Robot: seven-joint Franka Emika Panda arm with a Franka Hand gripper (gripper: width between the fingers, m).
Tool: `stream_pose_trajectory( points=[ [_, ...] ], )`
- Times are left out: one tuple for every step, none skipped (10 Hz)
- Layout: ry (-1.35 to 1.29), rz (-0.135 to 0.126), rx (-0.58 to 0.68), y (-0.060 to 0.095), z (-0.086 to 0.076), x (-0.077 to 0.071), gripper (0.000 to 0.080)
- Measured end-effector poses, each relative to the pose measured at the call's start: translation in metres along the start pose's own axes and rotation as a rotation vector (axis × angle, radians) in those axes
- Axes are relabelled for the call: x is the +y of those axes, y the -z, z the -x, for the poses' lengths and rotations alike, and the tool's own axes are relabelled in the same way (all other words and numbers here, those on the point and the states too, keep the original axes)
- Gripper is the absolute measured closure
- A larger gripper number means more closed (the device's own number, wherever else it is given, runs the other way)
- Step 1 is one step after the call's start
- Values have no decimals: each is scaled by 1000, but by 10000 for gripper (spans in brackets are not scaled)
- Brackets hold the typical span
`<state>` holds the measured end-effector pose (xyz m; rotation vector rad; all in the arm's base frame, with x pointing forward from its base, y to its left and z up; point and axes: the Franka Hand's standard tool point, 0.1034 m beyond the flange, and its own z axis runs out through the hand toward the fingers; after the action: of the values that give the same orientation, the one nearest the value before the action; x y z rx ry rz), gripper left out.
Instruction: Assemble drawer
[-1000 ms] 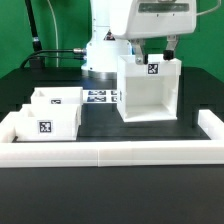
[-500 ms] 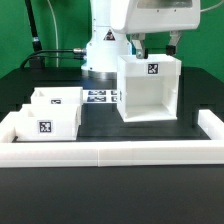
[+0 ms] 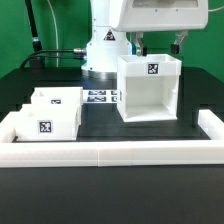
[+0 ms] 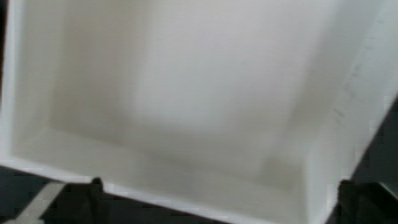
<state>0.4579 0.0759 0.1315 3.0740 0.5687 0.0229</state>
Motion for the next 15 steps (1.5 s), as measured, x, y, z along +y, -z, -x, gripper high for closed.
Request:
stream_pose_trajectory(
  points=[
    [-35,-8,-5,-1,1,-6,150],
    [-64,-19,-11,-2,3,-12,150],
    [-95,-22,-17,-4,4,-17,150],
    [-131,-26,-18,-8,6,-26,150],
    [-151,-30,-28,-16,10,-36,150],
    [-164,-32,-35,-24,11,-43,150],
    [-168,-34,-41,-30,12,-48,150],
    [-166,-36,-53,-36,15,-51,150],
    [-166,-36,-55,-36,15,-52,150],
    [-165,-36,-63,-35,16,-51,150],
    [-166,-36,-67,-34,15,-50,265],
    [-166,-36,-68,-35,16,-50,399],
    [-166,-36,-68,-35,16,-51,399],
    [-166,-36,-68,-35,16,-50,582],
    [-166,-36,-68,-35,16,-50,713]
  ],
)
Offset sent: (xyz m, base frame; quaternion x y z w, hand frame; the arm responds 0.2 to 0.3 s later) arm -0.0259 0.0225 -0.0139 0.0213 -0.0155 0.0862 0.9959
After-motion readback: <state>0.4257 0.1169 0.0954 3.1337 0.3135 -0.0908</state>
